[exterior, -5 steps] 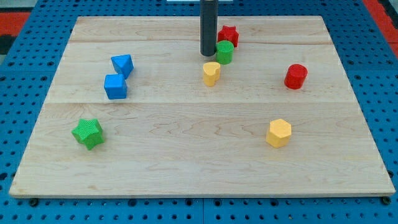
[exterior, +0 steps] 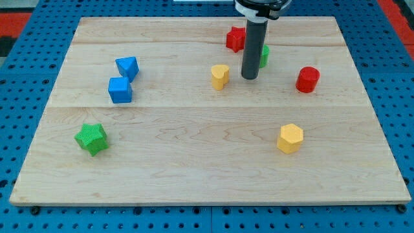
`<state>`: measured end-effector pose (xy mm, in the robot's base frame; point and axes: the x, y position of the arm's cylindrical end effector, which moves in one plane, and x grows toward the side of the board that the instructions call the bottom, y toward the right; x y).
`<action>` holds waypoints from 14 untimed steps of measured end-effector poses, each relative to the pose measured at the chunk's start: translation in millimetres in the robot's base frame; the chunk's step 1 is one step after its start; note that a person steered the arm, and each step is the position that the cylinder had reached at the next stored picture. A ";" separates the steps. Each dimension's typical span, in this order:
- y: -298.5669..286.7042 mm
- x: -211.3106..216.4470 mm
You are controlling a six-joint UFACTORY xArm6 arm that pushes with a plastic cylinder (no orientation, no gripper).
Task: Slide the yellow heart towards left
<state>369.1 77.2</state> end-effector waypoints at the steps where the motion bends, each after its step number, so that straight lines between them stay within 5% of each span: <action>1: -0.6 0.0; 3: -45.8 0.0; 8: -21.6 11.4; 11: -96.9 -13.4; 13: -85.5 32.3; 14: -117.4 15.5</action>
<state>384.6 -40.1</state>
